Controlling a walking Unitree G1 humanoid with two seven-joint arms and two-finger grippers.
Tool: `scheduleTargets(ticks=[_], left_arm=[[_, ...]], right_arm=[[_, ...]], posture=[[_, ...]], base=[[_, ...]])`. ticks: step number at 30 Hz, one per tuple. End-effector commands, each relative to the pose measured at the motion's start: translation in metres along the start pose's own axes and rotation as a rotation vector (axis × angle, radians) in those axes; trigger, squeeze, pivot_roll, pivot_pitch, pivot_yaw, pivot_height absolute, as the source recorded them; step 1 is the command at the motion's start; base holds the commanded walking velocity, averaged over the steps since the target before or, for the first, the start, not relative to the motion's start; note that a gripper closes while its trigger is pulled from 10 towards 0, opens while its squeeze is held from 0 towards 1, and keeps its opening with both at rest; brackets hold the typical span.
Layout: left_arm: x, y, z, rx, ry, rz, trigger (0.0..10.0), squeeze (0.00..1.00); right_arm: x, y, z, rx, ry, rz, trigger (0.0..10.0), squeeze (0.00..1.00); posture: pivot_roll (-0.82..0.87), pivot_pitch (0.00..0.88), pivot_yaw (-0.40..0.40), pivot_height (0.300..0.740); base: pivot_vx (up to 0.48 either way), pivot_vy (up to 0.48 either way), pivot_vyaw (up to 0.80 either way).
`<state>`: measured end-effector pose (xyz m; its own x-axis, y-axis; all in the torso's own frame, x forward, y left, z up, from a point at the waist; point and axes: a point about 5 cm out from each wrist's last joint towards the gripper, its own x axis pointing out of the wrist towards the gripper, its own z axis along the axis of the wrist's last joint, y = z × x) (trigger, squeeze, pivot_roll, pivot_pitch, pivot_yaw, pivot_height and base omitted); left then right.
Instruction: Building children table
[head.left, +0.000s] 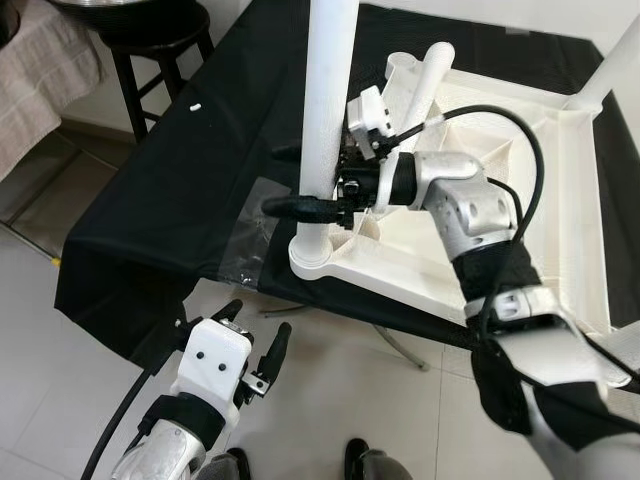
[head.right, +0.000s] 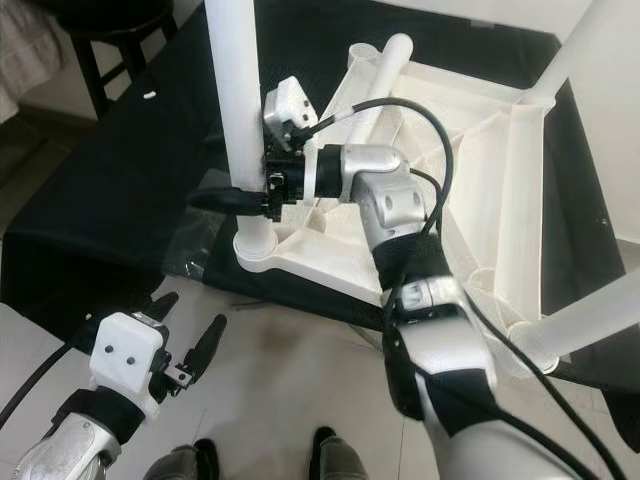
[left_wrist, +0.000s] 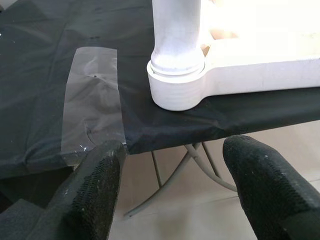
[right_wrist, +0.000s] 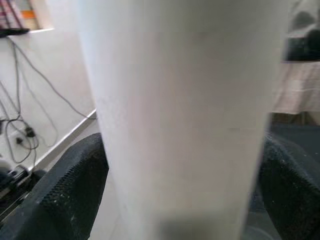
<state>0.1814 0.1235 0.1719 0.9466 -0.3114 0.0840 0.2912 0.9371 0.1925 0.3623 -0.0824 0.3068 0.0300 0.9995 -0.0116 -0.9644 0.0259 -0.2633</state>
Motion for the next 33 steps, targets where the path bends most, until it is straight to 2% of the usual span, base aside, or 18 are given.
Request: scheduleTargets(ticks=[1, 2, 3, 5, 13, 20, 21, 22, 23, 24, 25, 26, 27, 28, 29, 30, 31, 33], left_arm=[[-0.003, -0.002, 0.001, -0.008, 0.005, -0.002, 10.0, 0.0], [-0.003, -0.002, 0.001, -0.008, 0.005, -0.002, 10.0, 0.0], [-0.004, -0.002, 0.001, -0.008, 0.006, -0.003, 10.0, 0.0], [-0.005, -0.003, 0.002, -0.01, 0.007, -0.004, 10.0, 0.0], [-0.005, -0.003, 0.002, -0.011, 0.009, -0.006, 10.0, 0.0], [-0.004, -0.002, 0.002, -0.011, 0.008, -0.005, 10.0, 0.0], [-0.003, -0.002, 0.001, -0.012, 0.008, -0.004, 10.0, 0.0], [-0.003, -0.002, 0.001, -0.014, 0.008, -0.003, 10.0, 0.0], [-0.003, -0.002, 0.001, -0.014, 0.008, -0.003, 10.0, 0.0], [-0.003, -0.002, 0.001, -0.015, 0.008, -0.002, 10.0, 0.0], [-0.004, -0.001, 0.001, -0.015, 0.008, -0.001, 10.0, 0.0], [-0.004, -0.001, 0.001, -0.015, 0.008, -0.001, 10.0, 0.0], [-0.004, 0.001, 0.001, -0.014, 0.009, -0.002, 10.0, 0.0], [-0.004, 0.001, 0.001, -0.014, 0.009, -0.002, 10.0, 0.0], [-0.004, 0.002, 0.001, -0.014, 0.009, -0.003, 10.0, 0.0], [-0.002, 0.002, 0.001, -0.013, 0.008, -0.013, 10.0, 0.0], [-0.002, 0.002, 0.001, -0.013, 0.008, -0.013, 10.0, 0.0], [0.002, 0.002, -0.001, -0.018, 0.007, -0.036, 10.0, 0.0]], right_arm=[[0.002, 0.0, 0.002, -0.002, -0.016, 0.044, 10.0, 0.0], [0.002, 0.0, 0.002, -0.002, -0.016, 0.044, 10.0, 0.0], [0.002, -0.001, 0.002, 0.0, -0.016, 0.071, 3.6, 0.0], [0.002, -0.004, 0.003, 0.01, -0.022, 0.108, 0.0, 0.0], [-0.002, -0.006, 0.004, 0.017, -0.024, 0.157, 0.0, 0.0], [-0.008, -0.007, 0.003, -0.004, -0.017, 0.123, 0.0, 0.0], [-0.011, -0.007, 0.001, -0.027, -0.011, 0.068, 0.0, 0.0], [-0.014, -0.006, -0.007, -0.018, -0.009, -0.068, 0.0, 0.0], [-0.014, -0.006, -0.007, -0.018, -0.009, -0.068, 0.0, 0.0], [-0.016, -0.005, -0.012, -0.009, -0.007, -0.165, 0.0, 0.0], [-0.011, 0.006, -0.028, 0.049, 0.011, -0.348, 0.0, 0.0], [-0.011, 0.006, -0.028, 0.049, 0.011, -0.348, 0.0, 0.0], [-0.004, 0.053, -0.067, 0.128, 0.129, -0.954, 0.0, 0.0], [-0.004, 0.053, -0.067, 0.128, 0.129, -0.954, 0.0, 0.0], [-0.01, 0.077, -0.074, 0.163, 0.166, -1.141, 0.0, 0.0], [-0.006, 0.091, -0.075, 0.192, 0.171, -1.196, 0.0, 0.0], [-0.006, 0.091, -0.075, 0.192, 0.171, -1.196, 0.0, 0.0], [0.011, 0.093, -0.074, 0.213, 0.138, -1.168, 0.0, 0.0]], posture=[[0.1, 0.306, -0.068, 0.74], [0.1, 0.306, -0.068, 0.74], [0.1, 0.312, -0.066, 0.74], [0.11, 0.316, -0.062, 0.74], [0.1, 0.316, -0.059, 0.74], [0.07, 0.309, -0.064, 0.74], [0.07, 0.309, -0.066, 0.74], [0.05, 0.311, -0.074, 0.74], [0.05, 0.311, -0.074, 0.74], [0.05, 0.311, -0.074, 0.74], [0.04, 0.314, -0.074, 0.74], [0.04, 0.314, -0.074, 0.74], [0.03, 0.32, -0.057, 0.74], [0.03, 0.32, -0.057, 0.74], [0.02, 0.321, -0.049, 0.74], [0.01, 0.319, -0.042, 0.74], [0.01, 0.319, -0.042, 0.74], [0.0, 0.301, -0.026, 0.74]], base=[[0.0, 0.0, 0.0], [0.0, 0.0, 0.0], [0.0, 0.0, 0.0], [0.0, 0.0, 0.0], [0.0, 0.0, 0.0], [0.0, 0.0, 0.0], [0.0, 0.0, 0.0], [0.0, 0.0, 0.0], [0.0, 0.0, 0.0], [0.0, 0.0, 0.0], [0.0, 0.0, 0.0], [0.0, 0.0, 0.0], [0.0, 0.0, 0.0], [0.0, 0.0, 0.0], [0.0, 0.0, 0.0], [0.0, 0.0, 0.0], [0.0, 0.0, 0.0], [0.0, 0.0, 0.0]])
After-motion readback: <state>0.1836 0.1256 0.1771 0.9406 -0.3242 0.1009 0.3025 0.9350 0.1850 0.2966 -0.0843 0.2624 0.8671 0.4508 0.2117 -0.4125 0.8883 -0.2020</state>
